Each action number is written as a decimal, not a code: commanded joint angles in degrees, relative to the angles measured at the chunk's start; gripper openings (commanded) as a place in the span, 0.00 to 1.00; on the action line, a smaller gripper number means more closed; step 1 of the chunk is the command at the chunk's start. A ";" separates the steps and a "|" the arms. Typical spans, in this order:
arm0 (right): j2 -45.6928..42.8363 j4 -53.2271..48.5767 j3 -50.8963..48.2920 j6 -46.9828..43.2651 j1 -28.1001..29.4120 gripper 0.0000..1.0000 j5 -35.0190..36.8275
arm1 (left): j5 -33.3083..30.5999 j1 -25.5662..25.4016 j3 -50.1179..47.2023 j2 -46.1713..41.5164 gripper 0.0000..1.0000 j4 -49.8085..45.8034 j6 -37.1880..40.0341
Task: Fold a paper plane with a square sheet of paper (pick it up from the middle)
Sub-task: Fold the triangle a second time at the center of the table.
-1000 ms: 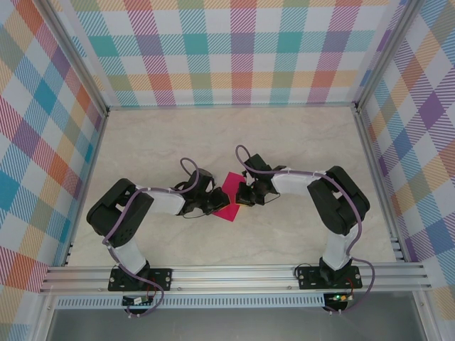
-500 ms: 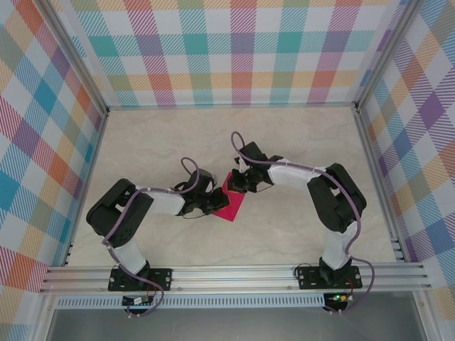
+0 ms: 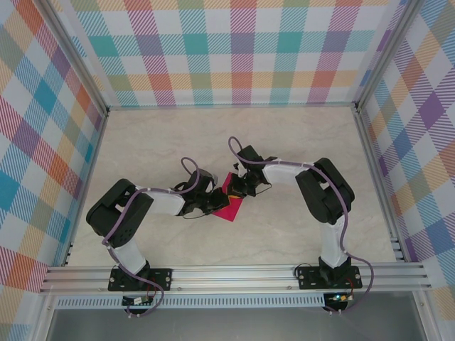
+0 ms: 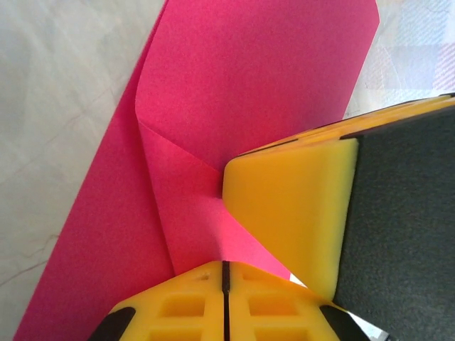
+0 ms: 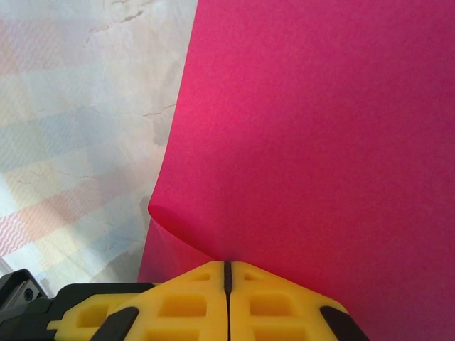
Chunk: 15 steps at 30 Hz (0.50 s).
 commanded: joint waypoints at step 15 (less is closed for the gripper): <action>6.13 -6.11 1.83 0.94 -0.16 0.05 4.17 | 0.16 -1.25 -4.80 -3.45 0.12 1.08 -0.99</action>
